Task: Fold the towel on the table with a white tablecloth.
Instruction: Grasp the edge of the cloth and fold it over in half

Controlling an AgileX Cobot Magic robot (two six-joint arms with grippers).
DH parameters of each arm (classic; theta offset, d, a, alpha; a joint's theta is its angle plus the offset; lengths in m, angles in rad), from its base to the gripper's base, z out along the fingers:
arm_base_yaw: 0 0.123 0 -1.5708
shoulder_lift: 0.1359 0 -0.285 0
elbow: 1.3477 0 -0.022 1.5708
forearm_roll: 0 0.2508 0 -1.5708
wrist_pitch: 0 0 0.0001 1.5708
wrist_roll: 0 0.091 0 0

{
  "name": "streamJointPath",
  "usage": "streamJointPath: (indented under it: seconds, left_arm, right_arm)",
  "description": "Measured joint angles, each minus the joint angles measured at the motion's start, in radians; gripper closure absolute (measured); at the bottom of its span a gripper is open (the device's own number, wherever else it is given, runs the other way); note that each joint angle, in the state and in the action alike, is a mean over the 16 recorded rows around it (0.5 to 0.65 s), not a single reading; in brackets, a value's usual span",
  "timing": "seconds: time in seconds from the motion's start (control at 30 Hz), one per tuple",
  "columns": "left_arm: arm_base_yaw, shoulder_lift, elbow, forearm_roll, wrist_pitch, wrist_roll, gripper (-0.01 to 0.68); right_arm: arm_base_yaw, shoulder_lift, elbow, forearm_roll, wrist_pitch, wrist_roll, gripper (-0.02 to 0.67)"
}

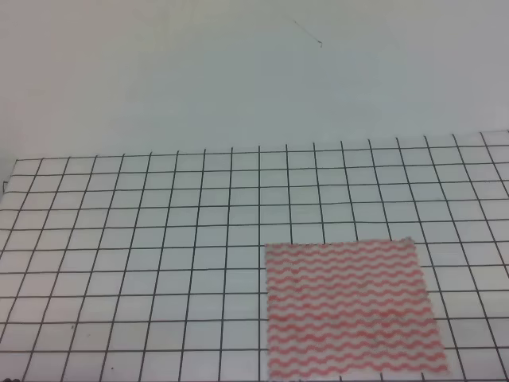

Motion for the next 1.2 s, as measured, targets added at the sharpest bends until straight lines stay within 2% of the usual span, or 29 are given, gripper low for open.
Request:
streamJointPath:
  seconds: [0.27, 0.67, 0.93, 1.2]
  left_arm:
    - [0.000, 0.000, 0.000, -0.038, -0.008, -0.010, 0.673]
    - [0.000, 0.000, 0.000, -0.188, -0.074, -0.024, 0.673]
    - [0.000, 0.000, 0.000, -0.350, -0.131, -0.044, 0.673]
    - [0.000, 0.000, 0.000, -0.658, -0.174, -0.093, 0.673]
  right_arm:
    - [0.000, 0.000, 0.000, 0.030, -0.001, 0.000, 0.650]
    - [0.000, 0.000, 0.000, 0.240, -0.014, 0.000, 0.650]
    - [0.000, 0.000, 0.000, 0.547, -0.086, 0.000, 0.650]
    - [0.000, -0.003, 0.000, 0.939, -0.221, 0.000, 0.650]
